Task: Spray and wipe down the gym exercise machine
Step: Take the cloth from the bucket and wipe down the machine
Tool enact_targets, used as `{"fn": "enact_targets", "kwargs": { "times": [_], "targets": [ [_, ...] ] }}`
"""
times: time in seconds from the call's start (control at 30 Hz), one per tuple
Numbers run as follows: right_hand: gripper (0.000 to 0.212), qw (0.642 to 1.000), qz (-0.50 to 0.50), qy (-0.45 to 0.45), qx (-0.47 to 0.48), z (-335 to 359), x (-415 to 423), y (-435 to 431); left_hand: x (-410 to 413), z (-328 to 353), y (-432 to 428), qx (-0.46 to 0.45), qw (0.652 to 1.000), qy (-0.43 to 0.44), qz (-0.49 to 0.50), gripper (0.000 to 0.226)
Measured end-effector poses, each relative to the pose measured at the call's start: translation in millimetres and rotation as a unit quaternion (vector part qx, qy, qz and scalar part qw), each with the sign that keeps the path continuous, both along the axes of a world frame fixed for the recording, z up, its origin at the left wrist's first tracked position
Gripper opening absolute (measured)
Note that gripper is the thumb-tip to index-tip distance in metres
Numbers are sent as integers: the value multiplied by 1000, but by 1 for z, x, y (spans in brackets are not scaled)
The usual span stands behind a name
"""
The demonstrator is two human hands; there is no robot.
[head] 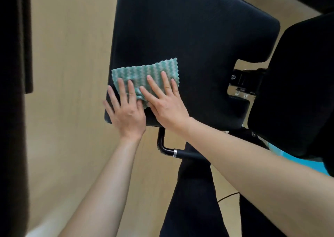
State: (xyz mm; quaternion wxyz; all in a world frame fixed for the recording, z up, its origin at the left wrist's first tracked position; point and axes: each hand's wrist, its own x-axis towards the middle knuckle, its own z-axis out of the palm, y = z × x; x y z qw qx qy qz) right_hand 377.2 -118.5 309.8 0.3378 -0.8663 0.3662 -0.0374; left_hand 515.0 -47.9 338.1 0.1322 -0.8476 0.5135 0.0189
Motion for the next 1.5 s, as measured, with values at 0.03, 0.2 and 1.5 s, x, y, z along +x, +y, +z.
{"fn": "enact_targets", "kwargs": {
  "times": [0.03, 0.2, 1.5],
  "targets": [
    [57, 1000, 18, -4, -6, 5, 13, -1, 11, 3, 2, -5, 1000, -2, 26, 62],
    [59, 997, 69, 4, -23, 14, 37, 4, 26, 5, 13, -54, 992, 45, 101, 60],
    [66, 992, 91, -59, -60, -17, -36, 62, -20, 6, 81, -45, 998, -48, 23, 50]
  ]
}}
